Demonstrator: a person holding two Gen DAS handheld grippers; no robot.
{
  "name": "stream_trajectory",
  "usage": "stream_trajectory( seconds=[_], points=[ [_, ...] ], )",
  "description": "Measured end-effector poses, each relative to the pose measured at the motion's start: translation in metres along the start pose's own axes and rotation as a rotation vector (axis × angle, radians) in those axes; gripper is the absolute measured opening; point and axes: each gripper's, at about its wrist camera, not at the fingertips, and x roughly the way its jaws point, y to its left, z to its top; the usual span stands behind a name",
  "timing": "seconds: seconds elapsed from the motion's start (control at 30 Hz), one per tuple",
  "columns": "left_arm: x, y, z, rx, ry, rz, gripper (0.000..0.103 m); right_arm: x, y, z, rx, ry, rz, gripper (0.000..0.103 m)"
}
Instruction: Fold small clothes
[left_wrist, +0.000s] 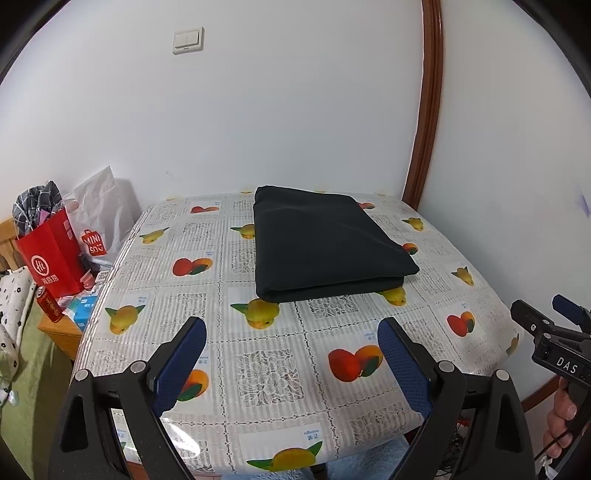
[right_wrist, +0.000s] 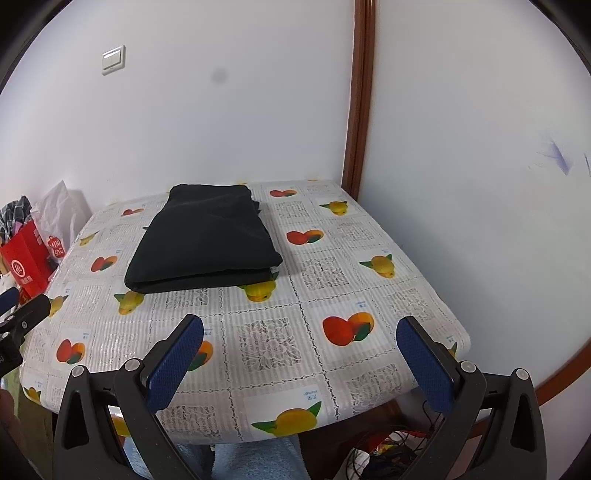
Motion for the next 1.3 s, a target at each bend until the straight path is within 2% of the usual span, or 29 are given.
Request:
stream_trajectory(
  seconds=[1.3],
  points=[
    [-0.0006, 0.0023, -0.0004, -0.012, 0.005, 0.025, 0.094, -0.0031, 0.0007, -0.0016, -0.004, -0.002, -0.033, 0.103]
  ],
)
